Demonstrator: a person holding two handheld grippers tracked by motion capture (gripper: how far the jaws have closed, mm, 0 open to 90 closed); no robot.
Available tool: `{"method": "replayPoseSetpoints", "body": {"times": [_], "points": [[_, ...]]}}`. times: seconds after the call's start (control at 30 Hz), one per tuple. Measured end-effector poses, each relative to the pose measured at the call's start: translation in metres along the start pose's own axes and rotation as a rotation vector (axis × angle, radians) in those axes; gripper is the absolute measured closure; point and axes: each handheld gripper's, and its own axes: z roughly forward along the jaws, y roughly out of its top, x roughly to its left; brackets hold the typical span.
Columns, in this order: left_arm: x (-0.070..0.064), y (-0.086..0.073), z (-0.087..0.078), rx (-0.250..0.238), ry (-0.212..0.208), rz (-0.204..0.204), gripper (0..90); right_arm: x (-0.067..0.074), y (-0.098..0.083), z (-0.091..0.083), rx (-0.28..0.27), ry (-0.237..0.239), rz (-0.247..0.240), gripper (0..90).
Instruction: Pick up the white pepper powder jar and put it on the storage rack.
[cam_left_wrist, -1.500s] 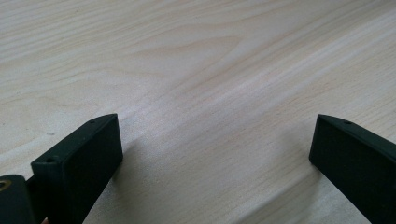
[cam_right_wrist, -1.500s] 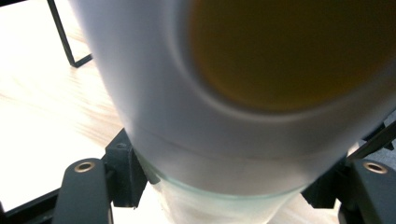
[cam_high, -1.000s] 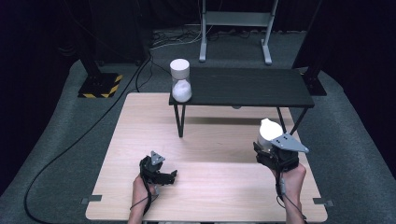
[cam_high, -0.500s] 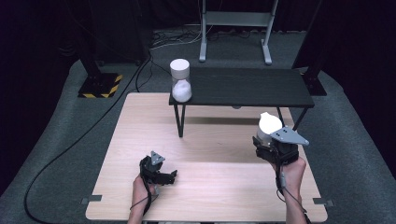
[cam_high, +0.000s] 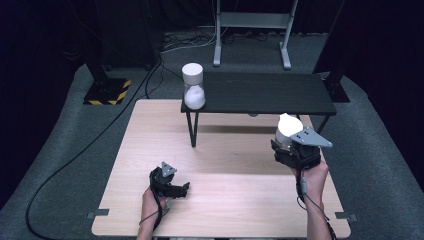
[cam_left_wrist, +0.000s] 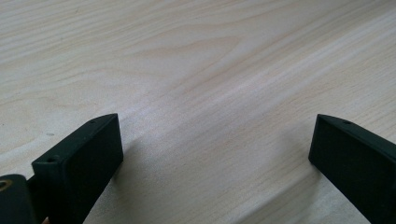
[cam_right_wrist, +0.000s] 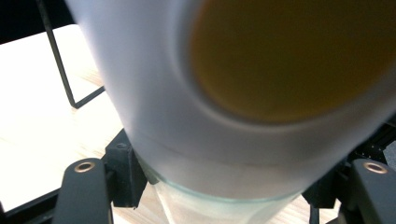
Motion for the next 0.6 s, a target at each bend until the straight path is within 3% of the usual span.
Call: {"method": "replayPoseSetpoints", "body": {"times": [0.6], "points": [[0.000,0.000,0.000,0.000,0.000,0.000,2.8,-0.016,0.017,0.009,0.004,-0.002,0.018,30.1]]}}
